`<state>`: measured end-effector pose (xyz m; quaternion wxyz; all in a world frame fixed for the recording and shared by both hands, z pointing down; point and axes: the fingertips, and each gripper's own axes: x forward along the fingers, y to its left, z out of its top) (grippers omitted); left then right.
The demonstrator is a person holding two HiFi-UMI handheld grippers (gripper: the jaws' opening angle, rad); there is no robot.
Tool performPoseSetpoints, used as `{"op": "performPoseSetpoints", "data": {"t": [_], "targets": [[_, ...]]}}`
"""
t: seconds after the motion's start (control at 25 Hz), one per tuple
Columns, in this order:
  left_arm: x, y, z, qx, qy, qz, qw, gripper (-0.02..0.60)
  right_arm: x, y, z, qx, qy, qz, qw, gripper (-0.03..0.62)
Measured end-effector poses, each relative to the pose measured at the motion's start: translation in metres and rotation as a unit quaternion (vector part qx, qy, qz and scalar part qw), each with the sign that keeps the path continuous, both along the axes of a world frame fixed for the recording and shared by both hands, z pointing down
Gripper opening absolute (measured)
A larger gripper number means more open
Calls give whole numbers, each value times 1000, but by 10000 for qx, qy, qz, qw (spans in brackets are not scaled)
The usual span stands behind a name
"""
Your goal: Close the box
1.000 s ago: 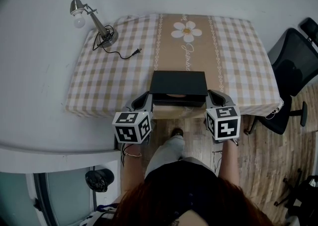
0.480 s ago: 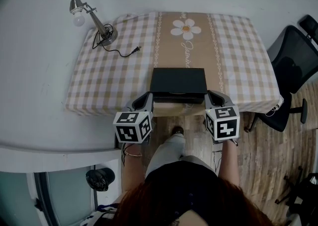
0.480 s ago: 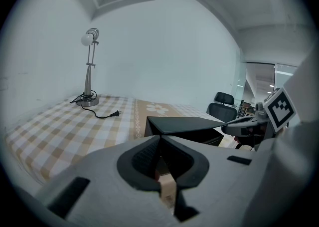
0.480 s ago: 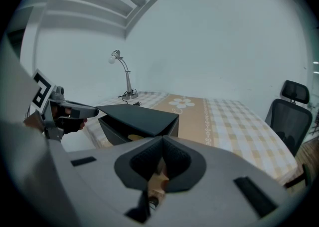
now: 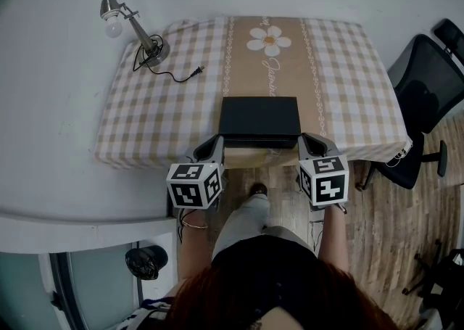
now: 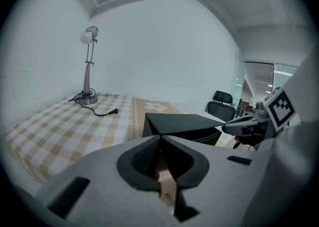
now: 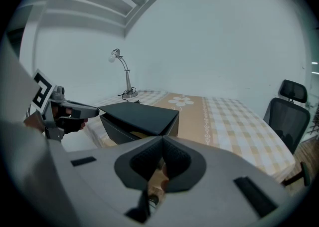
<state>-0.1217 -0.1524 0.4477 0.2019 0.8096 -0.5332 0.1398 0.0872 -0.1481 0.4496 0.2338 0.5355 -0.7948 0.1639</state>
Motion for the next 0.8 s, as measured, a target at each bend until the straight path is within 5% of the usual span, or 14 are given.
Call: {"op": "performPoseSetpoints", "data": {"t": [0.8], "targets": [[4,7,11,-133,-59,168,9998,29,-3,9,6,-56,-36,84,9999,18]]}}
